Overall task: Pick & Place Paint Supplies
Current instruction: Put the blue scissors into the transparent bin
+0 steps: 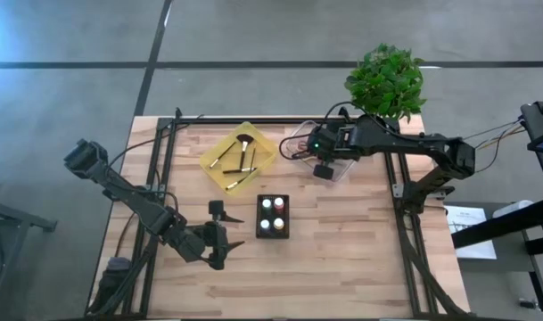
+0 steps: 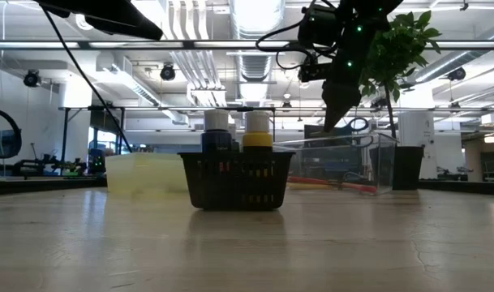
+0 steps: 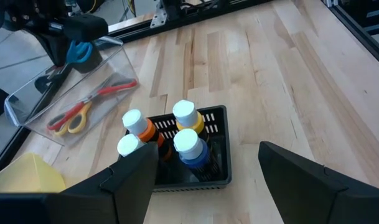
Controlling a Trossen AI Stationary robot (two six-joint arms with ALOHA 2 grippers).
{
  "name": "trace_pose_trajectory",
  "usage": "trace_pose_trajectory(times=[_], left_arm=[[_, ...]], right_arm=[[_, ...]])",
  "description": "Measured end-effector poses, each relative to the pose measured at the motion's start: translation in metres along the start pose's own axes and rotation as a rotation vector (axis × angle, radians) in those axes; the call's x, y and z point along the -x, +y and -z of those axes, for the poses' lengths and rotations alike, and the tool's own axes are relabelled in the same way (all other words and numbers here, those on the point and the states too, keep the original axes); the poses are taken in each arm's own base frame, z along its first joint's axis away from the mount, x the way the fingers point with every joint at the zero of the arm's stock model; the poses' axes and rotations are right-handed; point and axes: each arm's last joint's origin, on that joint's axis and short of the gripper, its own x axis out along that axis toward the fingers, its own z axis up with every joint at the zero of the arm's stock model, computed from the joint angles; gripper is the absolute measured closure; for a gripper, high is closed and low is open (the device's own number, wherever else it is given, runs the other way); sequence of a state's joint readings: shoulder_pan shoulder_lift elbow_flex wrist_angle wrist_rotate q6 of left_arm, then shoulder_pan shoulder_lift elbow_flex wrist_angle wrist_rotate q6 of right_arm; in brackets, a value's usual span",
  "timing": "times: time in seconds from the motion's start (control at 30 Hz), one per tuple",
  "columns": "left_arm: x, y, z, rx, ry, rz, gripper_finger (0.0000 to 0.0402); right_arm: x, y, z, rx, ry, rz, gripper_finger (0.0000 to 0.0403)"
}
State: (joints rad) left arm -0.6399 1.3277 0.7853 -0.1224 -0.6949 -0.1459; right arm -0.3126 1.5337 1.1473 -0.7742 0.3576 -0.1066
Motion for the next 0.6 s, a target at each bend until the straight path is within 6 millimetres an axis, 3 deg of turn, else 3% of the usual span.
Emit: trace_pose_trajectory(times=[0.3,0.6], left_arm=[[0.0000,0.0000,0.0000,0.000,0.000,0.000,0.0115],[0.0000,0.0000,0.0000,-0.007,0.000,0.000,0.0115]], right_arm=[[-0.0023,-0.0051,0.0005,-0.052,-0.001,-0.058,0.0388],[-0.0026,-0.0060,0.0006,-0.037,-0.001,-0.056,0.0296]])
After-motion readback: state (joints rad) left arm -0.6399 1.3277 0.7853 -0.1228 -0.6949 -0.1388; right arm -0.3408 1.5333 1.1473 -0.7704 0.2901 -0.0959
